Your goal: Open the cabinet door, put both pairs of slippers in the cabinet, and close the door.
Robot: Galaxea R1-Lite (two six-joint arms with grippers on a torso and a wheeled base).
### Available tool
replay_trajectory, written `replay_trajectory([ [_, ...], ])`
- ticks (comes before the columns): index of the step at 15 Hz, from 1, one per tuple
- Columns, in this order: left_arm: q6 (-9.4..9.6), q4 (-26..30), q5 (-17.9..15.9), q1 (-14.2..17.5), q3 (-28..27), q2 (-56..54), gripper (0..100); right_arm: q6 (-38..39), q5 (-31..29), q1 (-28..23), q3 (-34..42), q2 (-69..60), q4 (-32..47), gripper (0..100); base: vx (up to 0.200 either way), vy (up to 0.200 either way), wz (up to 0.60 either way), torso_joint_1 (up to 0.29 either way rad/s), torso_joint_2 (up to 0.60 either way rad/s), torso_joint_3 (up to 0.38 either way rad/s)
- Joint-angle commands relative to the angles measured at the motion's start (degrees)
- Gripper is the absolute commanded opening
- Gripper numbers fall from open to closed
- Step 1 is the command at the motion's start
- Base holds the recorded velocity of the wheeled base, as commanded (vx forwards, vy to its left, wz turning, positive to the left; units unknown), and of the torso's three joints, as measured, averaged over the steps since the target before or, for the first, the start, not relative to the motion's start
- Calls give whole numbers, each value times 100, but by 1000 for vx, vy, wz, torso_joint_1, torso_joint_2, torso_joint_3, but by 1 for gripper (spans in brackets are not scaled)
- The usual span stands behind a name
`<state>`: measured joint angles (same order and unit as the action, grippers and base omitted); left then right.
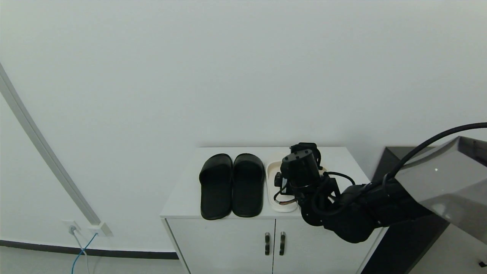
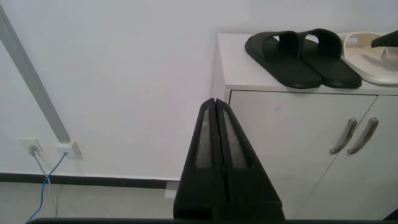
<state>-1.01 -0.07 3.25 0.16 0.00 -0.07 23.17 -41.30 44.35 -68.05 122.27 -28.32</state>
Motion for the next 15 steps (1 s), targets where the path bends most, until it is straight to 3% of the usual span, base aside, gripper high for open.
replay_trajectory([
  [1, -4, -1, 0, 2, 0, 7, 0, -59, -1, -137, -262, 315, 2, 100, 0, 0, 0, 0, 0, 0],
  [11, -4, -1, 8, 2, 0, 7, 0, -568, -1, -471, -965, 895, -306, 100, 0, 0, 0, 0, 0, 0],
  [12, -4, -1, 8, 2, 0, 7, 0, -665, -18, -497, -956, 921, -438, 0, 0, 0, 0, 0, 0, 0],
  [15, -4, -1, 8, 11, 0, 7, 0, -771, -106, -506, -956, 965, -543, 0, 0, 0, 0, 0, 0, 0],
])
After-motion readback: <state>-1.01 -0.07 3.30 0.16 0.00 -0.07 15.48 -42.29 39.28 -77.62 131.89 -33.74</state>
